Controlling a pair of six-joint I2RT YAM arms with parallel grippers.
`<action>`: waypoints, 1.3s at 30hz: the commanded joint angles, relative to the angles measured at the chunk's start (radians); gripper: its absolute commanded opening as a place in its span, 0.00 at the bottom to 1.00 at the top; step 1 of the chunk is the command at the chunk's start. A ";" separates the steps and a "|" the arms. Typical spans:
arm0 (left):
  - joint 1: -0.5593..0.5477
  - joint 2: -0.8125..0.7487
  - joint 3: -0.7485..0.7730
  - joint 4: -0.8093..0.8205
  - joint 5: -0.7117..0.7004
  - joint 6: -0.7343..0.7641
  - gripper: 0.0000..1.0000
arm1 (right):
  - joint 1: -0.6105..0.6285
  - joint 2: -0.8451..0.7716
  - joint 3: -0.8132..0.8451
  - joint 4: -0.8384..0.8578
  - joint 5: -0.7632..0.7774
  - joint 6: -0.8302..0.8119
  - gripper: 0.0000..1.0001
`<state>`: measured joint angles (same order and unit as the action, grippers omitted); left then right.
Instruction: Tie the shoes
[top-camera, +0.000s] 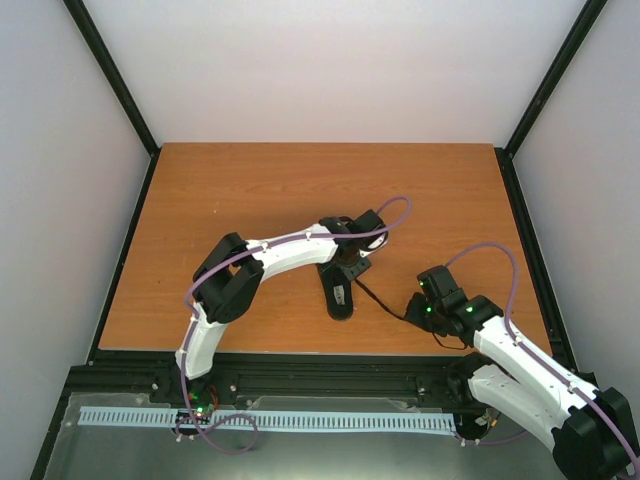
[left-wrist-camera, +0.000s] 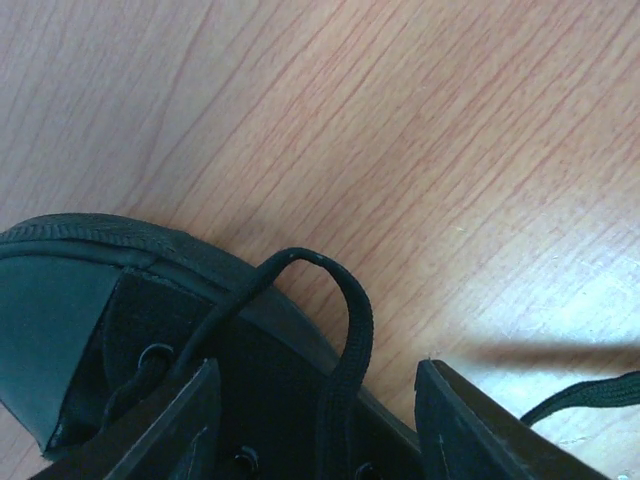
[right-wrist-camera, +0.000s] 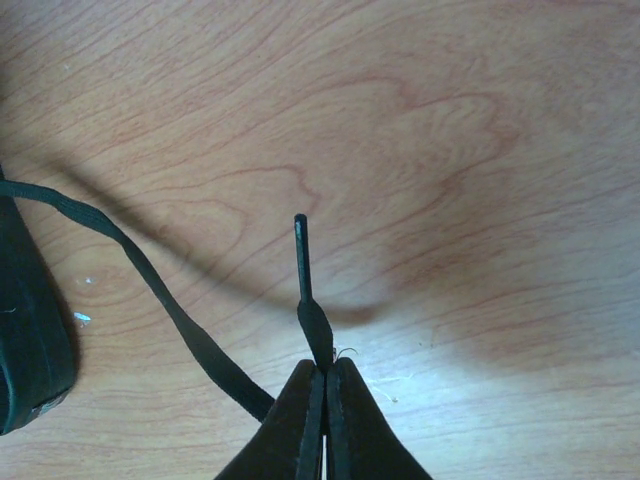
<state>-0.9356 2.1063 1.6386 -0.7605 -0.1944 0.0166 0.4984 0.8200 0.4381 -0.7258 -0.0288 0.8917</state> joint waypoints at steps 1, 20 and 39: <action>-0.009 0.008 0.043 -0.024 -0.009 0.029 0.52 | -0.004 -0.001 0.005 0.018 -0.002 0.017 0.03; 0.114 -0.396 -0.430 0.472 0.354 -0.237 0.01 | -0.017 0.137 0.420 0.175 0.227 -0.158 0.03; 0.235 -0.443 -0.579 0.723 0.727 -0.285 0.07 | -0.028 0.378 0.722 0.350 0.051 -0.228 0.03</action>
<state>-0.7120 1.6650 1.0458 -0.1188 0.4438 -0.2588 0.4774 1.1812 1.1259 -0.4118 0.0525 0.6716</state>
